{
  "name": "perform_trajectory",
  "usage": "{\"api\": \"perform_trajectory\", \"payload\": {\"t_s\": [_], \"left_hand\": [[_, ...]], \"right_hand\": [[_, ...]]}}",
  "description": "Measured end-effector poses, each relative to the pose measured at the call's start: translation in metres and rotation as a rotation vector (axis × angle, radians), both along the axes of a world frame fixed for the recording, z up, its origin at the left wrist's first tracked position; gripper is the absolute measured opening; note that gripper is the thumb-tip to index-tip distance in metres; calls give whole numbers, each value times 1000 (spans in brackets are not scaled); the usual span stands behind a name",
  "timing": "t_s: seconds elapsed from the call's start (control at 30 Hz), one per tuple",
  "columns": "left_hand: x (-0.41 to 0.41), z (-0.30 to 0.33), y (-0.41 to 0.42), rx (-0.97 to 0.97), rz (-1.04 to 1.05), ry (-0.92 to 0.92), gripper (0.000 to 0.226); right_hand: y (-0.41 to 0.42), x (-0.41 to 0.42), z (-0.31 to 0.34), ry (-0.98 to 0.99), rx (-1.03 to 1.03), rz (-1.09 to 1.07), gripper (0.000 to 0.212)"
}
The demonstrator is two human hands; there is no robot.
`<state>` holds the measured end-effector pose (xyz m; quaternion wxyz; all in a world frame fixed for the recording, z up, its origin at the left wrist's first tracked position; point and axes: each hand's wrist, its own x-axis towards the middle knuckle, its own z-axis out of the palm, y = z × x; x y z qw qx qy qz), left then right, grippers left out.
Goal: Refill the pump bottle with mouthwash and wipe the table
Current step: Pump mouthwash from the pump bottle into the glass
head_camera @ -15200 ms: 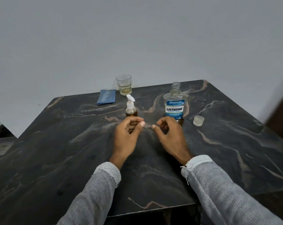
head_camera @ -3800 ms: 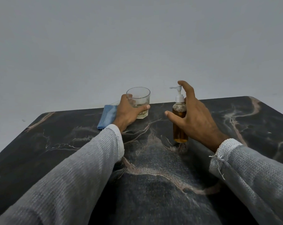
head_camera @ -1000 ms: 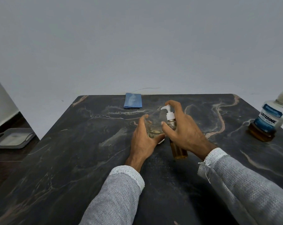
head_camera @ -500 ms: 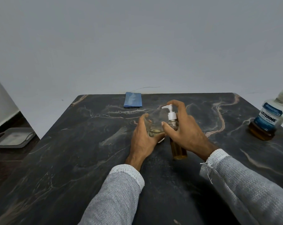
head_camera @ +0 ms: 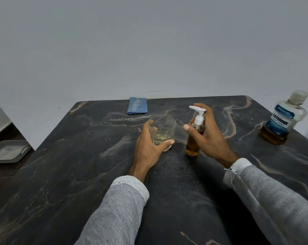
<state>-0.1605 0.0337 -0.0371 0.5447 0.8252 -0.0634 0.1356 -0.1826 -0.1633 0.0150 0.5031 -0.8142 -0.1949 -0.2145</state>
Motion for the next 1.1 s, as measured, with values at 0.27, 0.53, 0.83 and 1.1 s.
{"api": "perform_trajectory", "payload": {"t_s": [0.27, 0.53, 0.83, 1.1], "left_hand": [[1, 0, 1, 6, -5, -14, 100], [2, 1, 1, 17, -12, 5, 105], [0, 2, 2, 19, -16, 13, 105], [0, 1, 3, 44, -7, 19, 106]], "right_hand": [[-4, -4, -4, 92, 32, -2, 54], [-17, -13, 3, 237, 113, 68, 45], [-30, -26, -3, 300, 76, 20, 53], [-15, -23, -27, 282, -58, -194, 75]]}}
